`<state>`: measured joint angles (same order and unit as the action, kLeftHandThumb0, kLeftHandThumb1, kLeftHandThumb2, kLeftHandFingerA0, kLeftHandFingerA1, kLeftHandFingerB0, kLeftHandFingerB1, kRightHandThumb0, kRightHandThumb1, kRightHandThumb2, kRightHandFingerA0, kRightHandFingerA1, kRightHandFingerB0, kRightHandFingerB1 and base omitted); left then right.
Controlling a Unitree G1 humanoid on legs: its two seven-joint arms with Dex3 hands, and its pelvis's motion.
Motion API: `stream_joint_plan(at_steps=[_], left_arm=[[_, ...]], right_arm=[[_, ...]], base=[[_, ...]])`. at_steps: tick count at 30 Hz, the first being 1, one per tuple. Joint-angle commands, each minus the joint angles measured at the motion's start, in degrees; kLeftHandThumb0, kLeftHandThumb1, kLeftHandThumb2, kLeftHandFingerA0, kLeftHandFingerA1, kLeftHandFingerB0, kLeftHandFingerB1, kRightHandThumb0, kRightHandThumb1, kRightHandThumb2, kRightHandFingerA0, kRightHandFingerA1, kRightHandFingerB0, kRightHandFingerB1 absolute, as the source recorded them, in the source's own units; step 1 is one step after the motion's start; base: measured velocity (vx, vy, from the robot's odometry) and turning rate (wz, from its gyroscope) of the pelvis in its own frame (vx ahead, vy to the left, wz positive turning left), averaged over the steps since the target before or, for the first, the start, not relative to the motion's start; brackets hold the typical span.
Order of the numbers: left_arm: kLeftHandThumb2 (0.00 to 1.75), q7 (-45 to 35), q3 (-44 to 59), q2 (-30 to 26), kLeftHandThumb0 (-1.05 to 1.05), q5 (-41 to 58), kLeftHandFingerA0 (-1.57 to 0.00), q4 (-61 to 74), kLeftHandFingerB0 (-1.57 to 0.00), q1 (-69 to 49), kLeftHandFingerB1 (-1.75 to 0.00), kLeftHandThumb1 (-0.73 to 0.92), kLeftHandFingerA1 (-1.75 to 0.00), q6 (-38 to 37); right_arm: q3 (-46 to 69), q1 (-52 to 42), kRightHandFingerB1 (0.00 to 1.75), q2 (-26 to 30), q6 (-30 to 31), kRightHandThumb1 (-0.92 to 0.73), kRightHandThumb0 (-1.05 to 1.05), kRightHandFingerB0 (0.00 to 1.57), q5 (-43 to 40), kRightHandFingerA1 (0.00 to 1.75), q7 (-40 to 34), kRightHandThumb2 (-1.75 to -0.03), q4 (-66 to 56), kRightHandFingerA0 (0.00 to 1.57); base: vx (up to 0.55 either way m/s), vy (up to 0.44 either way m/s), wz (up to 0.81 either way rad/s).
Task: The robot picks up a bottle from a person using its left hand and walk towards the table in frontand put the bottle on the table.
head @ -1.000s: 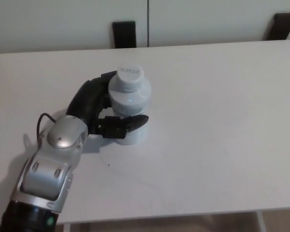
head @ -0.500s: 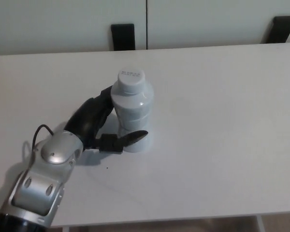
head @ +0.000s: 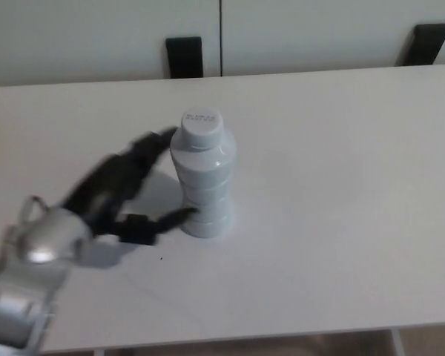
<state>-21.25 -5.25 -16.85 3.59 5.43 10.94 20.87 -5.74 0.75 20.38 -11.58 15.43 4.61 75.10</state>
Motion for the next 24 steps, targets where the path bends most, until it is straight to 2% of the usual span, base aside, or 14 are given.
stream_joint_plan(at_steps=[1, 6, 7, 9, 10, 11, 12, 13, 16, 17, 18, 22, 23, 24], left_arm=[[0.74, -4.75, 8.71, -3.79, -0.81, 6.64, 0.00, 7.49, 0.00, -7.42, 0.00, 0.45, 0.00, -3.21], [0.74, -4.99, 17.78, -2.60, -0.79, 9.49, 0.00, 18.71, 0.00, -23.62, 0.00, 0.41, 0.00, -8.63], [0.56, -5.29, 19.10, -1.85, -0.76, 10.13, 0.00, 20.94, 0.00, -27.29, 0.00, 0.50, 0.00, -9.90], [0.57, -6.87, 21.92, 0.81, -0.76, 11.79, 0.00, 24.92, 0.00, -36.77, 0.00, 0.50, -0.02, -15.84], [0.55, -7.14, 22.17, 2.15, -0.74, 12.09, 0.00, 26.83, 0.00, -40.14, 0.00, 0.49, -0.23, -17.88], [0.80, -8.48, 22.49, 3.31, -0.66, 12.79, -0.01, 28.47, 0.00, -43.90, -0.10, 0.39, -0.30, -21.27], [0.69, -12.00, 22.76, 4.12, -0.61, 15.45, -0.23, 29.52, -0.08, -47.74, -0.34, 0.41, -0.47, -24.50], [0.69, -15.69, 22.94, 4.74, -0.61, 18.46, -0.23, 30.30, -0.08, -51.22, -0.34, 0.41, -0.47, -27.21], [0.68, -24.60, 22.63, 4.53, -0.51, 27.01, -0.32, 33.45, -0.20, -58.37, -0.38, 0.39, -0.49, -26.36], [0.66, -29.96, 22.02, 5.38, -0.46, 29.17, -0.46, 34.58, -0.41, -64.91, -0.44, 0.37, -0.49, -31.27], [0.54, -31.67, 21.91, 5.20, -0.42, 29.26, -0.56, 34.61, -0.51, -66.84, -0.39, 0.43, -0.45, -32.75], [0.53, -42.23, 22.35, 3.31, -0.45, 29.48, -0.63, 27.82, -0.58, -74.96, -0.43, 0.41, -0.50, -38.73], [0.68, -46.06, 22.22, 3.44, -0.49, 31.03, -0.59, 24.34, -0.54, -75.81, -0.50, 0.36, -0.56, -39.29], [0.70, -49.72, 22.43, 2.43, -0.46, 31.62, -0.65, 22.44, -0.58, -77.20, -0.52, 0.38, -0.57, -40.25]], right_arm=[[0.40, 0.47, 0.40, 1.64, 0.33, -0.71, -0.40, 0.49, -0.54, 0.47, 2.03, -0.61, -0.31, 0.61], [-0.42, 0.80, 0.40, 1.69, 0.52, -0.71, -0.41, 0.49, 0.23, 0.48, 2.37, -0.61, -0.46, 0.61], [-0.57, 0.79, 0.41, 1.72, 0.63, -0.71, -0.41, 0.50, 0.35, 0.49, 2.27, -0.61, -0.47, 0.62], [-0.98, 0.78, 0.41, 1.64, 0.70, -0.71, -0.41, 0.50, 0.65, 0.49, 2.26, -0.61, -0.25, 0.62], [-1.07, 0.86, 0.41, 1.79, 0.60, -0.71, -0.41, 0.50, 0.68, 0.49, 2.25, -0.61, -0.46, 0.63], [-0.98, 0.88, 0.40, 1.83, 0.41, -0.71, -0.42, 0.49, 0.54, 0.49, 2.40, -0.61, -0.51, 0.62], [-0.93, 0.98, 0.40, 1.82, 0.42, -0.71, -0.43, 0.48, 0.42, 0.48, 2.49, -0.61, -0.51, 0.61], [-0.91, 1.10, 0.40, 1.83, 0.51, -0.71, -0.43, 0.48, 0.36, 0.48, 2.53, -0.61, -0.53, 0.61], [-1.10, 1.24, 0.40, 1.65, 0.56, -0.71, -0.42, 0.49, 0.48, 0.48, 2.37, -0.61, -0.55, 0.61], [-1.46, 1.13, 0.40, 1.49, 0.42, -0.72, -0.41, 0.49, 0.85, 0.49, 2.02, -0.61, -0.43, 0.62], [-1.61, 1.15, 0.40, 1.48, 0.50, -0.71, -0.43, 0.49, 1.00, 0.47, 1.91, -0.61, -0.39, 0.62], [-0.98, 0.39, 0.41, 1.08, 0.52, -0.71, -0.40, 0.50, 0.07, 0.48, 2.48, -0.61, -0.26, 0.62], [-1.12, 0.27, 0.40, 1.09, 0.31, -0.72, -0.40, 0.49, 0.23, 0.48, 2.37, -0.61, -0.12, 0.61], [-1.09, 0.34, 0.40, 1.04, 0.48, -0.71, -0.41, 0.48, 0.23, 0.47, 2.13, -0.61, 0.04, 0.60]], base=[[0.00, 0.000, 0.00], [0.00, 0.000, 0.00], [0.00, 0.000, 0.00], [0.00, 0.000, 0.00], [0.00, 0.000, 0.00], [0.00, 0.000, 0.00], [0.00, 0.000, 0.00], [0.00, 0.000, 0.00], [0.00, 0.000, 0.00], [0.00, 0.000, 0.00], [0.00, 0.000, 0.00], [0.00, 0.000, 0.00], [0.00, 0.000, 0.00], [0.00, 0.000, 0.00]])
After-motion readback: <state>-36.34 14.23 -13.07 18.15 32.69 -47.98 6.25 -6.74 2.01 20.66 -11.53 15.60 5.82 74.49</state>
